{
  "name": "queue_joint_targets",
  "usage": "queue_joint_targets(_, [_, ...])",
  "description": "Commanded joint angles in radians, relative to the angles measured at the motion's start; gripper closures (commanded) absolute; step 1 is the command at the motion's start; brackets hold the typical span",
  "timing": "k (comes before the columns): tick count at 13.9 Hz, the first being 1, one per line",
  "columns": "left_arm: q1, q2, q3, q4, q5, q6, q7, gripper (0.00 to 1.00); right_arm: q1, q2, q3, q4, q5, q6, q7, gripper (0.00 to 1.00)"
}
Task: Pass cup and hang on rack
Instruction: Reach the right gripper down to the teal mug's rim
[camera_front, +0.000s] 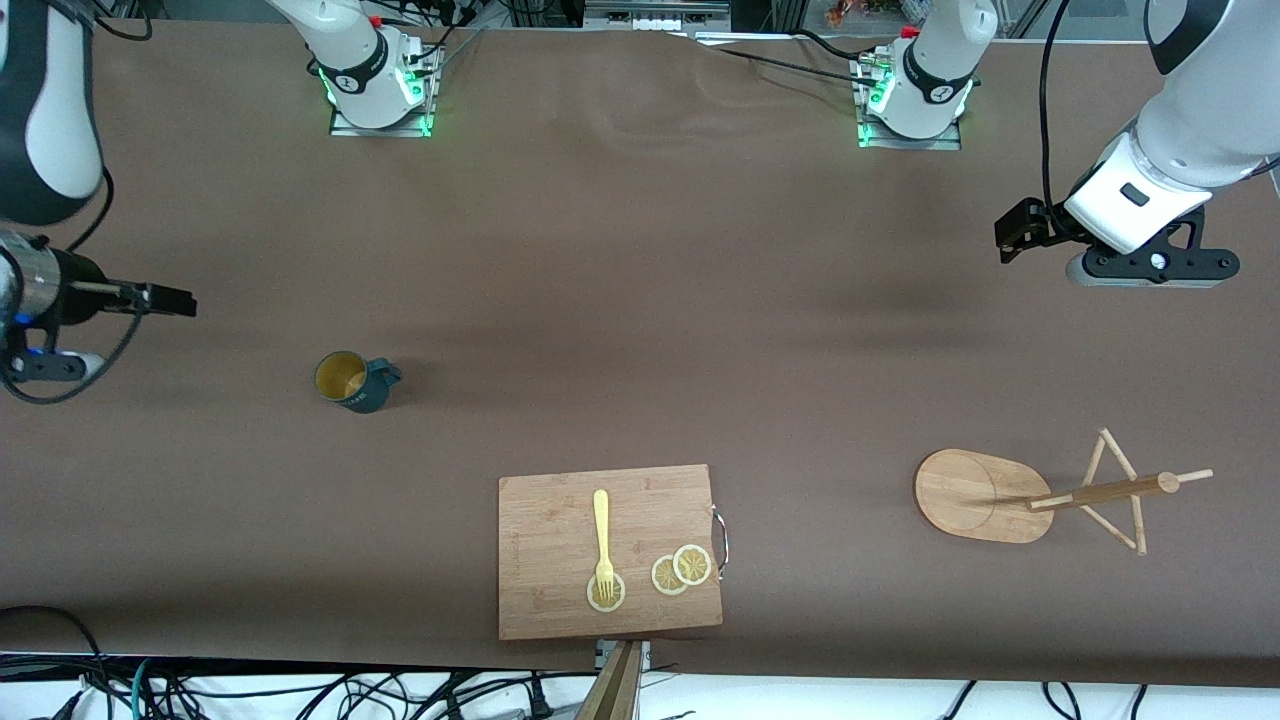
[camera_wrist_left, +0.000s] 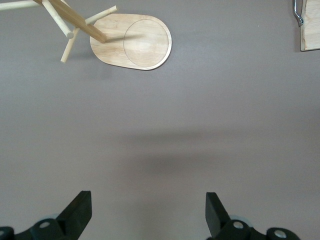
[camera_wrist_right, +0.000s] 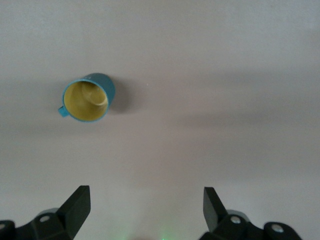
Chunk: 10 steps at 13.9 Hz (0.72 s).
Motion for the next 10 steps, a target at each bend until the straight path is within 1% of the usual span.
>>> queue_joint_targets(1, [-0.005, 0.013, 0.005, 0.033, -0.01, -0.026, 0.023, 0.0, 0.01, 0.049, 0.009, -0.022, 0.031, 0.069, 0.004, 0.0])
queue_joint_targets(3, [-0.005, 0.013, 0.005, 0.033, -0.01, -0.028, 0.023, 0.0, 0.028, 0.072, 0.009, -0.083, 0.037, 0.158, 0.006, 0.0])
queue_joint_targets(6, [-0.005, 0.013, 0.005, 0.033, -0.01, -0.028, 0.023, 0.0, 0.062, 0.073, 0.009, -0.227, 0.037, 0.344, 0.012, 0.0])
queue_joint_targets(10, [-0.005, 0.013, 0.005, 0.033, -0.01, -0.028, 0.023, 0.0, 0.068, 0.09, 0.012, -0.33, 0.037, 0.533, 0.012, 0.0])
